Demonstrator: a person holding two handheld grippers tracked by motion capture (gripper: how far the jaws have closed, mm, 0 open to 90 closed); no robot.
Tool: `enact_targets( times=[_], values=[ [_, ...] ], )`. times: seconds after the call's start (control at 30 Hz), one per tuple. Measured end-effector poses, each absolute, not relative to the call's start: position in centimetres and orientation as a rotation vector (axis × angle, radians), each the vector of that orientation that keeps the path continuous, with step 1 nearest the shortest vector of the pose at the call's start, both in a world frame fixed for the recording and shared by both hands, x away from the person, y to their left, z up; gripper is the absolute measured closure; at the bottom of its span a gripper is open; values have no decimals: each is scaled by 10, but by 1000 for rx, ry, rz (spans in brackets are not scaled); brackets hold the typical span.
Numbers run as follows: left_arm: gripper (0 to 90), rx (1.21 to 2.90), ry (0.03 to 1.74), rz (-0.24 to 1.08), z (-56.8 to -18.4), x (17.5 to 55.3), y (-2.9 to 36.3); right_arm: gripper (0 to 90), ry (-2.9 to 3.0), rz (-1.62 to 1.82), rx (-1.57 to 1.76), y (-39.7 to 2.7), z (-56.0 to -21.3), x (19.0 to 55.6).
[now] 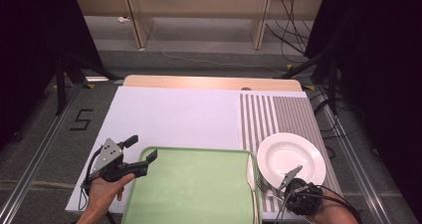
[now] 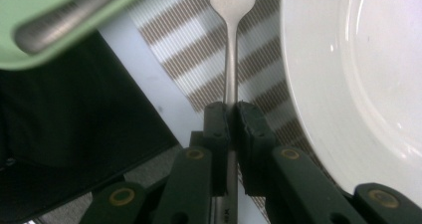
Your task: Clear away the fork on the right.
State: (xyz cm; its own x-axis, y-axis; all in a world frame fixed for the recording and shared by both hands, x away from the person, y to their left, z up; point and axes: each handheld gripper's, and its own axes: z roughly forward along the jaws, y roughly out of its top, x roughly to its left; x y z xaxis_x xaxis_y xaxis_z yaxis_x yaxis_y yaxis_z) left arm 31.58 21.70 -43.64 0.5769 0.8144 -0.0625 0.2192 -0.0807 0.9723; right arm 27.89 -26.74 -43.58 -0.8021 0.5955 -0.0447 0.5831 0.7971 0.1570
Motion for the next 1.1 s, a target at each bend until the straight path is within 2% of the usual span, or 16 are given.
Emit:
enact_targets(
  times=[0.2, 0.73, 1.1],
  values=[
    [162, 1615, 885, 622, -436, 316, 217, 842, 2879, 358, 959, -255, -425, 279],
    [162, 1617, 883, 629, -436, 315, 218, 842, 2889, 505, 929, -205, -412, 292],
    [162, 1618, 885, 628, -436, 315, 217, 842, 2962, 590, 884, -174, -414, 297]
  ],
)
